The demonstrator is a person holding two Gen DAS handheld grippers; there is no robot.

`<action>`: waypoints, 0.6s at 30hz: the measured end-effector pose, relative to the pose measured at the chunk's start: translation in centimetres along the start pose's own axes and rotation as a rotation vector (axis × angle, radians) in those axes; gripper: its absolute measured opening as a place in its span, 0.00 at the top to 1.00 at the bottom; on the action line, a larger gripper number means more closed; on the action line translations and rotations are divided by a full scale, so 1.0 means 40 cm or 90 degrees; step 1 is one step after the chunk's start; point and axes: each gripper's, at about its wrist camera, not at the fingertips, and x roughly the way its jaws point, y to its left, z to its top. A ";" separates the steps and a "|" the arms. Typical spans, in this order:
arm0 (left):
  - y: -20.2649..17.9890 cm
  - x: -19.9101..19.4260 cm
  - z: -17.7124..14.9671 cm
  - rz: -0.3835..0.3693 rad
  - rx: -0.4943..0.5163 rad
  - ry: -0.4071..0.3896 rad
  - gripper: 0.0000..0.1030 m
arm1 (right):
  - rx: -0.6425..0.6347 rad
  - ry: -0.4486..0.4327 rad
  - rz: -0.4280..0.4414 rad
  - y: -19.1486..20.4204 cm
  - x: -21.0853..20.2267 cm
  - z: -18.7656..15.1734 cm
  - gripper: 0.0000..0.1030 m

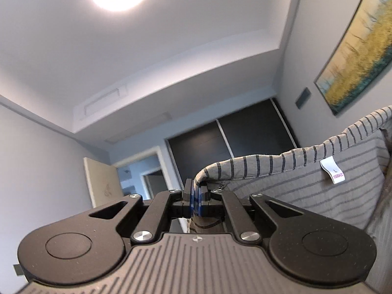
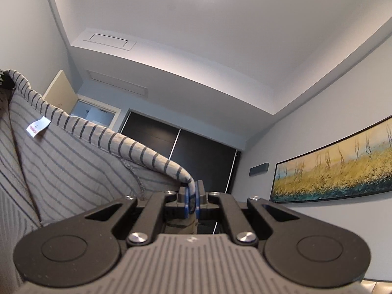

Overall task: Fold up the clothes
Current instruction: 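Lift the shirt up with both tools, holding it spread between them, then lower the shirt onto the bed and open both tools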

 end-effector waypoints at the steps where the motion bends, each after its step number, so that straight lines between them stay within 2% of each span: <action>1: -0.006 -0.016 -0.017 -0.011 0.008 0.007 0.98 | -0.004 0.005 0.007 0.000 -0.014 -0.018 0.94; 4: -0.033 -0.083 -0.103 -0.053 0.034 0.051 0.98 | -0.013 0.039 0.049 0.008 -0.075 -0.106 0.94; 8: -0.087 -0.172 -0.275 -0.120 0.046 0.135 0.98 | 0.005 0.117 0.119 0.031 -0.170 -0.272 0.94; 14: -0.163 -0.321 -0.549 -0.211 0.051 0.260 0.98 | 0.026 0.256 0.209 0.073 -0.317 -0.517 0.94; 18: -0.215 -0.413 -0.700 -0.265 0.054 0.353 0.99 | 0.040 0.379 0.276 0.101 -0.407 -0.662 0.94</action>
